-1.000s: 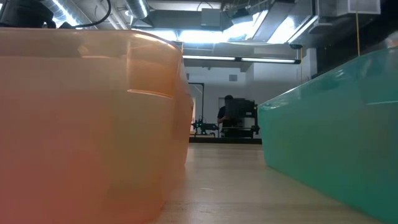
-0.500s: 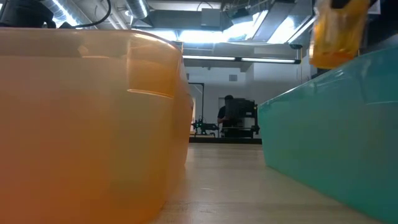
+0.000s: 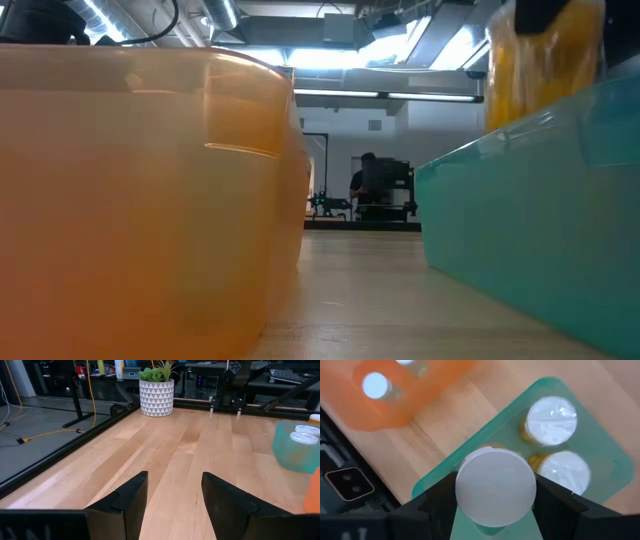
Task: Pick and place medicine bottles into bin by pill shape (circle, oval)
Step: Put the top big orange pill bottle into the green bin
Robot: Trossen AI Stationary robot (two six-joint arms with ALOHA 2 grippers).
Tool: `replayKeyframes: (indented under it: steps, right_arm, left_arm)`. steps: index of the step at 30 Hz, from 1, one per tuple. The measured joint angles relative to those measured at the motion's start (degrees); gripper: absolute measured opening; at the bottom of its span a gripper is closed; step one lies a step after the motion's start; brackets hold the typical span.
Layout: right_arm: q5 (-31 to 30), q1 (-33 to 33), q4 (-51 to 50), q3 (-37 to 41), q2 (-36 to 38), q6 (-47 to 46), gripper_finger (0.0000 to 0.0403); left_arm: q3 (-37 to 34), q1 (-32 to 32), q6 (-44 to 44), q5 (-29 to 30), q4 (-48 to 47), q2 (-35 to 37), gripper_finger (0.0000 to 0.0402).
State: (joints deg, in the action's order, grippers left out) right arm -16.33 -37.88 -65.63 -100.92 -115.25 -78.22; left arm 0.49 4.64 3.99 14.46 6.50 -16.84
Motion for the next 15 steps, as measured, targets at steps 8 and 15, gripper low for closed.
replayKeyframes:
  steps: [8, 15]
  right_arm:
    - [1.7, 0.7, 0.6, 0.1, -5.4, -2.7, 0.0226]
    - [3.0, 2.2, 3.1, 0.1, -6.7, -2.9, 0.0228]
  left_arm:
    - [0.0, 0.0, 0.0, 0.0, 0.0, 0.0, 0.0179]
    - [0.0, 0.0, 0.0, 0.0, 0.0, 0.0, 0.0179]
